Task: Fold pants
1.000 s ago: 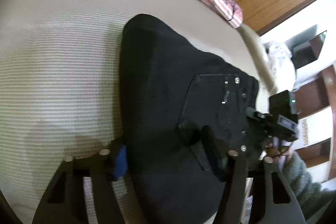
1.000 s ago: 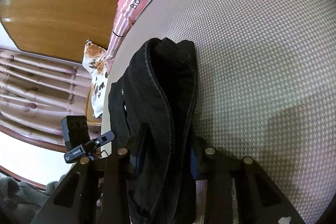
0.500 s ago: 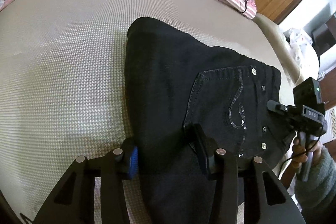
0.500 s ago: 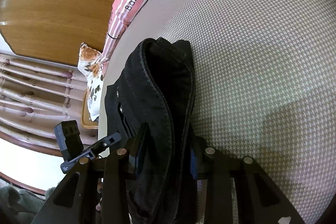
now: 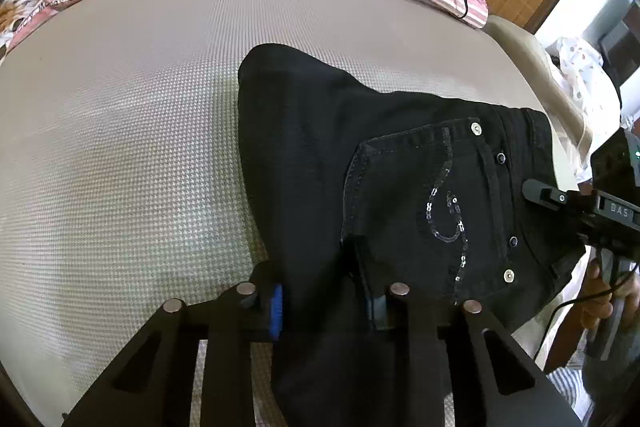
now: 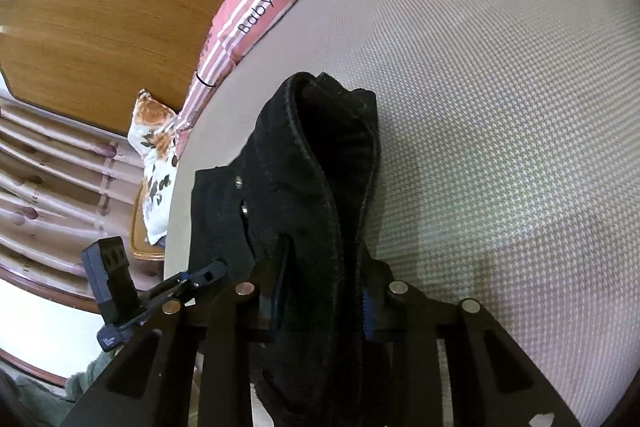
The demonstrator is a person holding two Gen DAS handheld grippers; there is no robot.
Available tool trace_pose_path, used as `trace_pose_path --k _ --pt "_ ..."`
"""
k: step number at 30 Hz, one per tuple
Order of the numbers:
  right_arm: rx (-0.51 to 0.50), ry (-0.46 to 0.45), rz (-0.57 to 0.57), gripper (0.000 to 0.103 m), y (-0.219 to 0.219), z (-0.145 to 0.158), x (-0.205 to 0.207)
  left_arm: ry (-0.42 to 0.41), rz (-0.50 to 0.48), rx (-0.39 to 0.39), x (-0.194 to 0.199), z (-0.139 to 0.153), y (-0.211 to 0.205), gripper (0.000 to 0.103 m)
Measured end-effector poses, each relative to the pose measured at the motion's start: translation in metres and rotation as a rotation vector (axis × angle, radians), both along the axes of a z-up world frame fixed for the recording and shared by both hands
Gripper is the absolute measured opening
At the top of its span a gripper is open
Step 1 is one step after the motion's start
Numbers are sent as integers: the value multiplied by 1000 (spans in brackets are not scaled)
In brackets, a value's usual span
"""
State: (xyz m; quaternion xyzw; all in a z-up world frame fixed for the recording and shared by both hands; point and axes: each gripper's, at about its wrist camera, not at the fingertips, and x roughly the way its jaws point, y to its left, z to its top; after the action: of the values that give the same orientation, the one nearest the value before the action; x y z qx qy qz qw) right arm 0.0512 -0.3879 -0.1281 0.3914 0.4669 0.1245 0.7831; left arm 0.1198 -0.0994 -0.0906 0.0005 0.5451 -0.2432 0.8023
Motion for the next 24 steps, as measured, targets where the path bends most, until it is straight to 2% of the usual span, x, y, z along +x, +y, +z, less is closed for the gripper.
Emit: trace_pose_path --k 9,15,24 --pt "-18 -16 -23 24 15 20 -1 -1 11 -39 -6 12 9 19" --pt "-14 -13 -6 23 30 24 -1 3 21 -57 -13 20 22 18" --pt "-6 -21 50 23 55 28 9 -40 64 -58 -17 35 49 18"
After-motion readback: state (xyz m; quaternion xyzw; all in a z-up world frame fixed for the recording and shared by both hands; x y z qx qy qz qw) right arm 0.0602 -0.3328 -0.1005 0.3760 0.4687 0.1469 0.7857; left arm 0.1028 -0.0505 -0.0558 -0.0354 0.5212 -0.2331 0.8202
